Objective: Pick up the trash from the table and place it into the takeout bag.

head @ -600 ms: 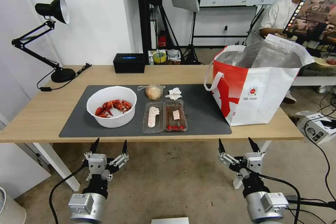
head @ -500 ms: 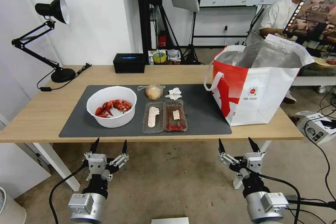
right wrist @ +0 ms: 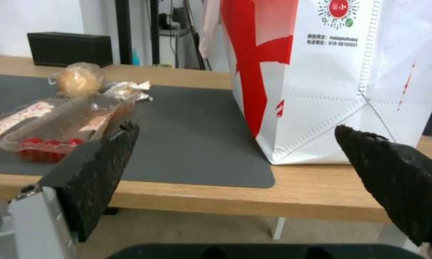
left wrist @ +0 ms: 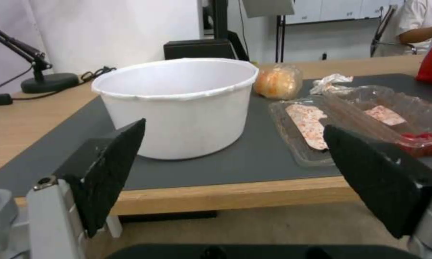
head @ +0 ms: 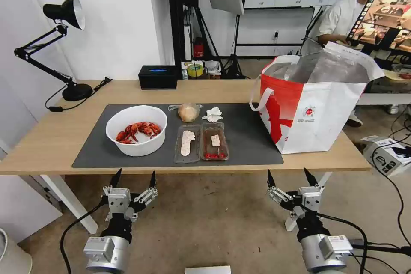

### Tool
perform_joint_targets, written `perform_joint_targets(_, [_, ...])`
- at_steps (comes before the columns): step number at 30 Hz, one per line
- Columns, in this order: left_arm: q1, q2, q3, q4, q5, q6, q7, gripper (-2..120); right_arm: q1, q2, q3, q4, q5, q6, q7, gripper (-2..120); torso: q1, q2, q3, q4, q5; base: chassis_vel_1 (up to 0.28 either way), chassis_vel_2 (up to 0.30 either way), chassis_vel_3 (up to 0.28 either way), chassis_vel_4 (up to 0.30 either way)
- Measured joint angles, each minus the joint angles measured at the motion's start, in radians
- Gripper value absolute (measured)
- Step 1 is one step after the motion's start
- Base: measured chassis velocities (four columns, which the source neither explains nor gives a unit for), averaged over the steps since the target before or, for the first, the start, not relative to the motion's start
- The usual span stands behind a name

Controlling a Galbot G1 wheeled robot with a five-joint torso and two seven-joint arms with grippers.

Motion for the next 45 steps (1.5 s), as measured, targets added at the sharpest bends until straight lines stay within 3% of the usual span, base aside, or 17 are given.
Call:
perform_joint_targets(8, [0.0, 0.0, 0.0, 0.0, -0.001, 0.0, 0.0, 100, 0.002, -0.004, 0.001, 0.0, 0.006, -0.004, 0.0, 100, 0.0, 0.0, 0.0, 0.0, 0.0, 0.0, 0.0, 0.0, 0.0])
perform_joint_targets(11, [-0.003, 0.006, -0.004, -0.007, -0.028, 0.023, -0.011, 100, 0.014, -0.038, 0.018, 0.012, 0.045, -0.053, -0.001, 100, 0.0, 0.0, 0.0, 0.0, -0.0001, 0.0, 0.0, 0.0, 0.0])
perform_joint_targets(26, [-0.054, 0.107, -0.064, -0.158, -0.439, 0.394, -0.2, 100, 0.124, -0.313, 0.16, 0.125, 0.38, -0.468, -0.012, 100, 0.0, 0.0, 0.0, 0.0, 0.0, 0.0, 0.0, 0.0, 0.0])
perform_joint_targets(32, [-0.068, 0.135, -0.081, -0.197, -0.553, 0.498, -0.251, 100, 0.155, -0.392, 0.199, 0.156, 0.475, -0.585, -0.016, 100, 0.0, 0.0, 0.0, 0.0, 0.0002, 0.0, 0.0, 0.0, 0.0])
perform_joint_targets(34, [-0.079, 0.157, -0.093, -0.203, -0.64, 0.576, -0.291, 100, 0.178, -0.448, 0.229, 0.179, 0.545, -0.671, -0.018, 100, 0.0, 0.0, 0.0, 0.0001, 0.0, 0.0, 0.0, 0.0, 0.0])
perform_joint_targets(38, [-0.091, 0.162, -0.077, -0.204, -0.721, 0.617, -0.321, 100, 0.208, -0.485, 0.222, 0.179, 0.6, -0.724, -0.02, 100, 0.0, 0.0, 0.0, 0.0001, 0.0, 0.0, 0.0, 0.0, 0.0])
perform_joint_targets(45, [-0.106, 0.153, -0.056, -0.195, -0.758, 0.584, -0.327, 100, 0.216, -0.486, 0.209, 0.171, 0.605, -0.728, -0.019, 100, 0.0, 0.0, 0.0, 0.0001, 0.0001, 0.0, 0.0, 0.0, 0.0])
